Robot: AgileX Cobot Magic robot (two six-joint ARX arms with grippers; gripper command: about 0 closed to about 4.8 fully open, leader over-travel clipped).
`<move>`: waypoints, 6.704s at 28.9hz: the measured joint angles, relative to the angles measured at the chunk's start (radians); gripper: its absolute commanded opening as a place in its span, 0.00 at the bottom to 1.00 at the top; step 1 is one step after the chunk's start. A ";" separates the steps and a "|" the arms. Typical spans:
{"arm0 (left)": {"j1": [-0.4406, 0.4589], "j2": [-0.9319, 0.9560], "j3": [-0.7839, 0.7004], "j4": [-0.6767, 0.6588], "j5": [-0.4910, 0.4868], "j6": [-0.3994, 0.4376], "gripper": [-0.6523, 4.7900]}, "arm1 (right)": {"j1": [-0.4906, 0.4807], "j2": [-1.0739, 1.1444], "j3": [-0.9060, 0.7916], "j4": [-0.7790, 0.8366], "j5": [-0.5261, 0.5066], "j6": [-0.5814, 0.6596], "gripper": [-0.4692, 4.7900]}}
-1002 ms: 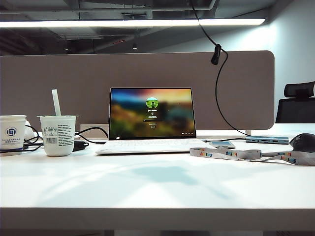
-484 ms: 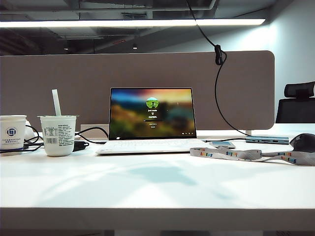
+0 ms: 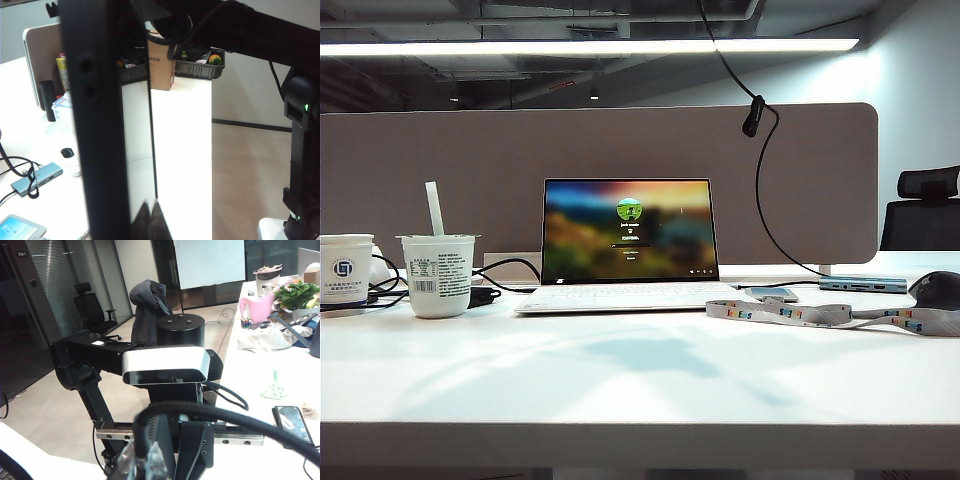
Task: Pick up the black phone, pick up the charger plug, insert the charger plug into the phone's charging port, and finally place the connected phone back on the desk.
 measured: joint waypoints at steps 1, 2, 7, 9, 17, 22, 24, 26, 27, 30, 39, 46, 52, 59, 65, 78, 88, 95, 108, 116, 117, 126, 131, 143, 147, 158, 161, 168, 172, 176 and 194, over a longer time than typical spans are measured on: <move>0.000 0.000 0.000 0.000 0.001 0.000 0.11 | 0.001 0.000 0.000 0.000 0.000 0.000 0.08; 0.000 0.000 0.000 0.000 0.001 0.000 0.11 | 0.001 0.000 0.000 0.000 0.000 0.000 0.08; 0.000 0.000 0.000 0.000 0.002 -0.001 0.11 | 0.002 0.000 0.000 0.000 0.000 0.000 0.08; 0.000 0.000 0.000 0.000 0.002 -0.001 0.11 | 0.002 0.000 0.000 0.000 0.000 0.000 0.08; 0.000 0.000 0.000 0.000 0.003 -0.018 0.11 | 0.006 0.000 0.000 -0.003 0.000 0.000 0.08; 0.000 0.000 0.000 0.000 0.006 -0.023 0.11 | 0.006 0.000 0.000 -0.015 -0.001 0.000 0.08; 0.000 0.000 0.000 0.000 0.006 -0.026 0.11 | 0.006 0.000 0.000 -0.017 -0.001 0.000 0.08; 0.000 0.000 0.002 -0.002 0.006 -0.034 0.11 | 0.006 0.000 0.000 -0.019 -0.001 0.000 0.08; 0.000 0.000 0.004 -0.004 0.006 -0.038 0.11 | 0.005 0.000 0.000 -0.019 -0.001 -0.001 0.08; 0.000 0.001 0.016 -0.015 0.006 -0.042 0.11 | 0.005 0.000 0.000 -0.019 0.001 0.000 0.08; 0.001 0.000 0.040 -0.060 0.006 -0.041 0.11 | 0.004 -0.001 0.001 -0.022 0.000 -0.001 0.08; 0.001 -0.001 0.048 -0.132 0.005 0.020 0.11 | 0.005 0.001 0.000 -0.023 -0.011 -0.001 0.08; 0.000 0.000 0.048 -0.170 -0.003 0.024 0.11 | 0.006 0.001 0.000 -0.023 -0.011 -0.001 0.08; 0.000 0.000 0.048 -0.193 -0.065 0.087 0.11 | -0.008 0.001 0.000 -0.023 -0.011 -0.001 0.08; 0.001 0.000 0.048 -0.208 -0.208 0.150 0.11 | -0.044 0.000 0.000 -0.023 0.027 0.000 0.08; 0.002 -0.025 0.049 -0.114 -0.467 0.177 0.11 | -0.056 0.009 0.000 -0.174 0.571 0.019 0.10; 0.001 -0.044 0.049 -0.095 -0.466 0.177 0.11 | -0.057 0.047 -0.006 -0.309 0.756 -0.287 0.08; 0.001 -0.054 0.050 -0.082 -0.465 0.178 0.11 | -0.057 -0.045 0.002 -0.585 1.085 -0.461 0.08; 0.001 -0.082 0.049 -0.074 -0.479 0.177 0.11 | 0.084 -0.062 -0.132 -0.846 1.205 -0.846 0.08; 0.001 -0.105 0.049 -0.072 -0.626 0.155 0.11 | 0.089 -0.035 -0.362 -0.685 1.172 -0.756 0.08; 0.001 -0.107 0.049 -0.072 -0.646 0.154 0.11 | 0.089 -0.027 -0.386 -0.662 1.159 -0.737 0.10; 0.002 -0.113 0.049 -0.063 -0.683 0.137 0.11 | 0.095 0.122 -0.418 -0.675 1.110 -0.722 0.61; 0.002 -0.114 0.049 -0.060 -0.683 0.135 0.11 | 0.095 0.189 -0.419 -0.692 1.104 -0.786 0.60; 0.002 -0.114 0.049 -0.060 -0.684 0.135 0.11 | 0.093 0.291 -0.418 -0.658 1.086 -0.830 0.59; 0.002 -0.114 0.049 -0.060 -0.683 0.135 0.11 | 0.094 0.326 -0.418 -0.626 1.086 -0.839 0.59; 0.002 -0.114 0.049 -0.060 -0.684 0.135 0.11 | 0.094 0.382 -0.417 -0.570 1.088 -0.842 0.59; 0.002 -0.114 0.049 -0.061 -0.684 0.135 0.11 | 0.095 0.395 -0.417 -0.555 1.088 -0.842 0.59; 0.002 -0.114 0.049 -0.061 -0.684 0.135 0.11 | 0.115 0.417 -0.418 -0.541 1.139 -0.872 0.32; 0.002 -0.114 0.049 -0.060 -0.684 0.135 0.11 | 0.139 0.420 -0.417 -0.540 1.194 -0.945 0.09; 0.002 -0.114 0.049 -0.061 -0.684 0.135 0.11 | 0.152 0.420 -0.409 -0.546 1.248 -0.969 0.08; 0.002 -0.114 0.049 -0.076 -0.685 0.135 0.11 | 0.151 0.176 -0.409 -0.839 1.264 -1.253 0.08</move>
